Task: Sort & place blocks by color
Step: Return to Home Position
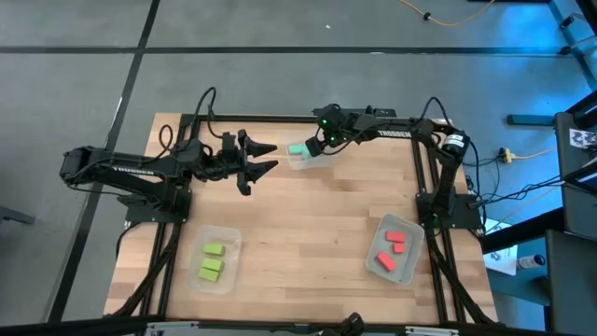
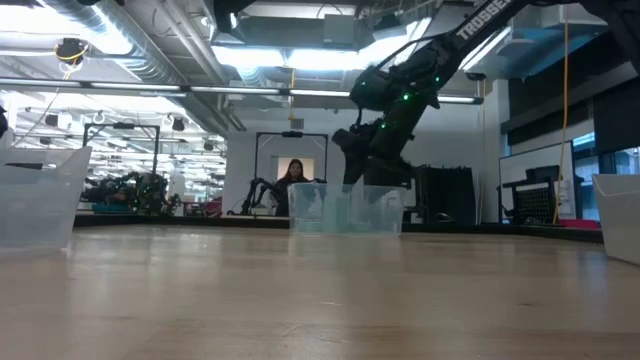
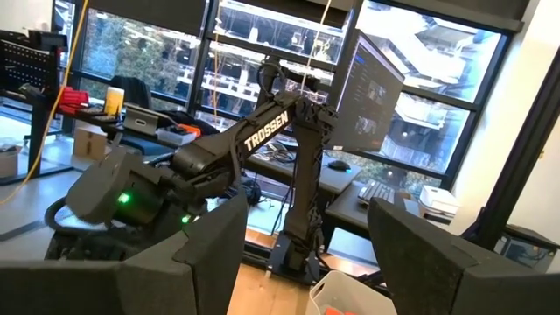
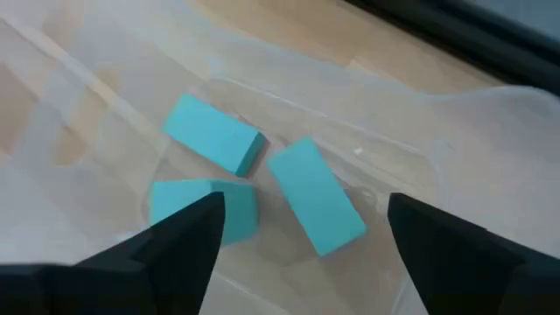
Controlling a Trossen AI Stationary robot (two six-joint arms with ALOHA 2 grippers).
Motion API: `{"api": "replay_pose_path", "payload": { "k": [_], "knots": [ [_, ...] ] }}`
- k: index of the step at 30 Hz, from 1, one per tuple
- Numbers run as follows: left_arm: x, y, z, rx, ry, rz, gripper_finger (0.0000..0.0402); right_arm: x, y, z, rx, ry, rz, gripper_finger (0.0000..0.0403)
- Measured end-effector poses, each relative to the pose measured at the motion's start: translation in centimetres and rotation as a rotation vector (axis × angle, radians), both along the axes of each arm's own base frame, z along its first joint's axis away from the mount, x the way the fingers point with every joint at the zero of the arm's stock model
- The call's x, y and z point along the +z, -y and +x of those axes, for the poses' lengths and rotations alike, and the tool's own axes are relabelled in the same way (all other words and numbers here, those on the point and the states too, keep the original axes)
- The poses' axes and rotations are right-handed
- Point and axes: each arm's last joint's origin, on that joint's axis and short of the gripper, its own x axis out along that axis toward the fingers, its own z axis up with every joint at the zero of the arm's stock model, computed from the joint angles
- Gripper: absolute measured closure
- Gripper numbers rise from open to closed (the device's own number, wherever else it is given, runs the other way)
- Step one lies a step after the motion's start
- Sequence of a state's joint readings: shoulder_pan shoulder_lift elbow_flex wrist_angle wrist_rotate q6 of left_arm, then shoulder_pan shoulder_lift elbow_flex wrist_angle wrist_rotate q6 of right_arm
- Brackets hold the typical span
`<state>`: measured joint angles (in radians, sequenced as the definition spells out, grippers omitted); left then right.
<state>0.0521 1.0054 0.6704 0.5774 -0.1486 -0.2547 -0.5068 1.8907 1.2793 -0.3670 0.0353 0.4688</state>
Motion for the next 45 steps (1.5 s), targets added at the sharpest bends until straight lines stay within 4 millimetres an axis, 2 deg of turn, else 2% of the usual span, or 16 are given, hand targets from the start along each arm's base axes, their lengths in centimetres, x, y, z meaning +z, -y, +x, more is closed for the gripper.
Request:
{"api": "replay_pose_path", "payload": {
  "k": [4, 9, 13, 16, 19, 23, 28, 34, 45],
  "knots": [
    [0.0, 0.0, 0.0, 0.001, -0.001, 0.003, 0.0172, 2.0, -0.3, -0.5, 0.022, 0.035, -0.038, 0.0083],
    [0.0, 0.0, 0.0, -0.005, -0.002, 0.005, 0.0172, 6.4, -1.3, -2.2, 0.117, 0.076, -0.125, 0.0095],
    [-0.1, 0.1, 0.0, -0.028, -0.010, 0.009, 0.0172, 10.0, -3.9, -4.3, 0.239, 0.123, -0.158, 0.0099],
    [-0.2, 0.1, 0.1, -0.039, -0.019, 0.011, 0.0172, 11.5, -6.5, -6.2, 0.309, 0.187, -0.184, 0.0099],
    [-0.2, 0.1, 0.1, -0.041, -0.020, 0.011, 0.0172, 12.1, -9.3, -8.1, 0.366, 0.301, -0.193, 0.0099],
    [-0.2, 0.2, 0.1, -0.053, -0.020, 0.013, 0.0172, 12.7, -12.9, -10.2, 0.469, 0.575, -0.177, 0.0099],
    [-0.2, 0.2, 0.1, -0.075, -0.018, 0.011, 0.0172, 14.1, -15.7, -12.3, 0.581, 0.875, -0.268, 0.0099],
    [-0.2, 0.3, 0.1, -0.091, -0.017, 0.013, 0.0172, 15.1, -17.2, -13.3, 0.729, 0.922, -0.449, 0.0099],
    [-0.2, 0.3, 0.1, -0.093, -0.013, -0.010, 0.0172, 15.1, -17.4, -13.3, 0.748, 0.923, -0.476, 0.0099]
  ]
}}
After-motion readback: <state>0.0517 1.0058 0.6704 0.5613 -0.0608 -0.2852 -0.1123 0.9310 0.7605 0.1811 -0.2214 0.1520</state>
